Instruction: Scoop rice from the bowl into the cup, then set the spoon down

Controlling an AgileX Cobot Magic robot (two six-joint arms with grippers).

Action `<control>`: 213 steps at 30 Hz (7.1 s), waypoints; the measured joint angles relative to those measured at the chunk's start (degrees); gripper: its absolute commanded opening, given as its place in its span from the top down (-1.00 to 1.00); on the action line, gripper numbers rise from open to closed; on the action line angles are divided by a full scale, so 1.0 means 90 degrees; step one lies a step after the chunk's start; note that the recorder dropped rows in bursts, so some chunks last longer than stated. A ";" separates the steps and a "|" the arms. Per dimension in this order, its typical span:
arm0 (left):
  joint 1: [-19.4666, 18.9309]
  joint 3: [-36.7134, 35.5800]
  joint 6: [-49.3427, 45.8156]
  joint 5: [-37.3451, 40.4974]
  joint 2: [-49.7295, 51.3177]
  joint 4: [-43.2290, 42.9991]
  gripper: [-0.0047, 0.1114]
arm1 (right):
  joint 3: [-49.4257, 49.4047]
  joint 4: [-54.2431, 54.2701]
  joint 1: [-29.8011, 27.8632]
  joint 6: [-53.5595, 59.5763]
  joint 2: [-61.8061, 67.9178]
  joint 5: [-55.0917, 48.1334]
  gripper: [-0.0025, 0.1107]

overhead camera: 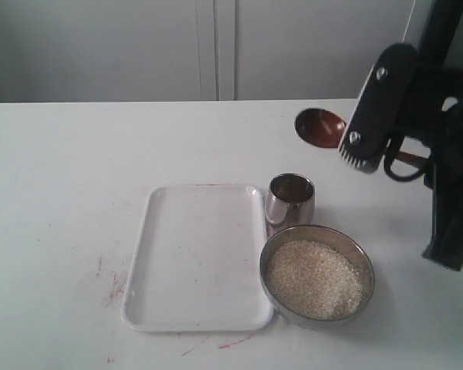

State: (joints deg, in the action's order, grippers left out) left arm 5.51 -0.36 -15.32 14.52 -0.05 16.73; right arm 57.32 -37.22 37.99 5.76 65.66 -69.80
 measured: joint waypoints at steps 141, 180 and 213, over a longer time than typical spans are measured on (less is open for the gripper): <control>0.0000 0.0000 0.0000 0.0000 0.0000 0.0000 0.67 | -0.0995 0.3117 -0.1447 -0.1145 0.0131 0.0071 0.96; 0.0000 0.0000 0.0000 0.0000 0.0000 0.0000 0.67 | 0.1368 0.0723 -0.1447 0.0412 0.3333 0.0011 0.96; 0.0000 0.0000 0.0000 0.0000 0.0000 0.0000 0.67 | 0.1153 -0.1188 -0.1163 0.0995 0.3333 0.0270 0.96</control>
State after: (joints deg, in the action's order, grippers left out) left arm 5.51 -0.36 -15.32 14.52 -0.05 16.73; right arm 67.69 -47.92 27.53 14.71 95.65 -67.37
